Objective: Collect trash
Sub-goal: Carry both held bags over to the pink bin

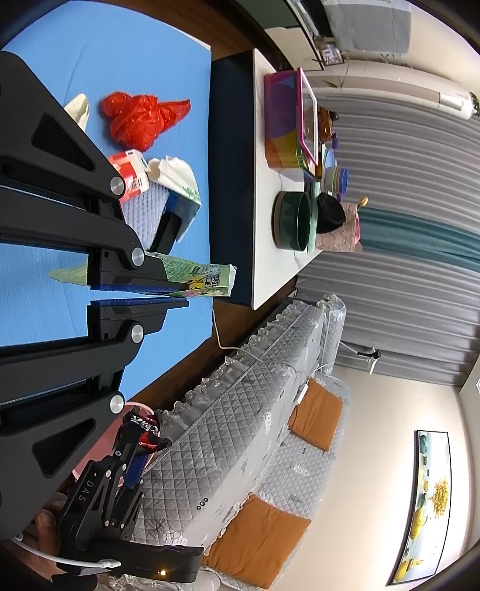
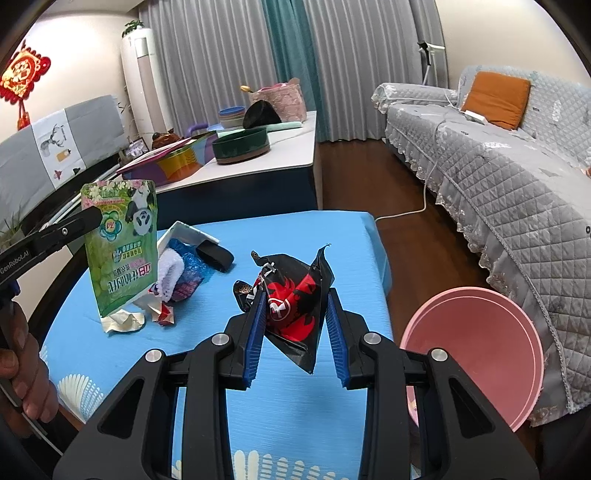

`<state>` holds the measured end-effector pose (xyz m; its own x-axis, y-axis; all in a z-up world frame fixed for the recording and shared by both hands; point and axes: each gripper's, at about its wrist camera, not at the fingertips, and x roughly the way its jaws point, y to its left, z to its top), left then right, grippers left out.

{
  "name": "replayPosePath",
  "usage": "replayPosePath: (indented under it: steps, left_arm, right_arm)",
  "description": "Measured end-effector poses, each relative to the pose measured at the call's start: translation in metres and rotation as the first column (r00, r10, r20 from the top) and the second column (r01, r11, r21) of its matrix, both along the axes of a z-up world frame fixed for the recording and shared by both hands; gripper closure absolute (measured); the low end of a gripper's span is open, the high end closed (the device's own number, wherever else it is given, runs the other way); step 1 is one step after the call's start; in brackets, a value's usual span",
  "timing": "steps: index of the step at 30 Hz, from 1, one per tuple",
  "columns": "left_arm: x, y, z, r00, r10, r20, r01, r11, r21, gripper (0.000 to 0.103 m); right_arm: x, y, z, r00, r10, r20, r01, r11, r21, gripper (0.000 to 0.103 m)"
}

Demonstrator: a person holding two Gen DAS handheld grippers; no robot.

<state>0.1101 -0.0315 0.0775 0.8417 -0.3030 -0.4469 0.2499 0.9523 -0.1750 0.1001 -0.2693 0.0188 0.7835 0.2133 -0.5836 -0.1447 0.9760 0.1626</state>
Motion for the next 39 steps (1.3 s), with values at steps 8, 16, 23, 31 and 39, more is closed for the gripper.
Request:
replayPosePath:
  steps: [8, 16, 23, 31, 39]
  left_arm:
    - [0.003, -0.02, -0.002, 0.999, -0.032, -0.003, 0.032, 0.999, 0.005, 0.101]
    - [0.006, -0.041, -0.002, 0.998, -0.066, -0.003, 0.066, 0.998, 0.01, 0.101]
    - [0.006, -0.056, -0.004, 0.996, -0.094, -0.005, 0.094, 0.995, 0.014, 0.101]
    - [0.006, -0.076, -0.004, 0.991, -0.132, -0.006, 0.132, 0.991, 0.017, 0.101]
    - [0.006, -0.098, -0.005, 0.983, -0.182, -0.016, 0.183, 0.983, 0.01, 0.101]
  right_arm:
    - [-0.002, -0.017, 0.0, 1.0, -0.028, 0.001, 0.028, 1.0, 0.008, 0.07]
    - [-0.006, -0.036, 0.0, 0.998, -0.062, 0.004, 0.062, 0.998, 0.013, 0.07]
    - [-0.012, -0.053, 0.002, 0.996, -0.094, 0.01, 0.094, 0.996, 0.011, 0.07]
    - [-0.019, -0.08, 0.004, 0.987, -0.158, 0.012, 0.157, 0.987, 0.016, 0.07]
    - [-0.027, -0.117, 0.009, 0.97, -0.243, 0.014, 0.243, 0.97, 0.03, 0.07]
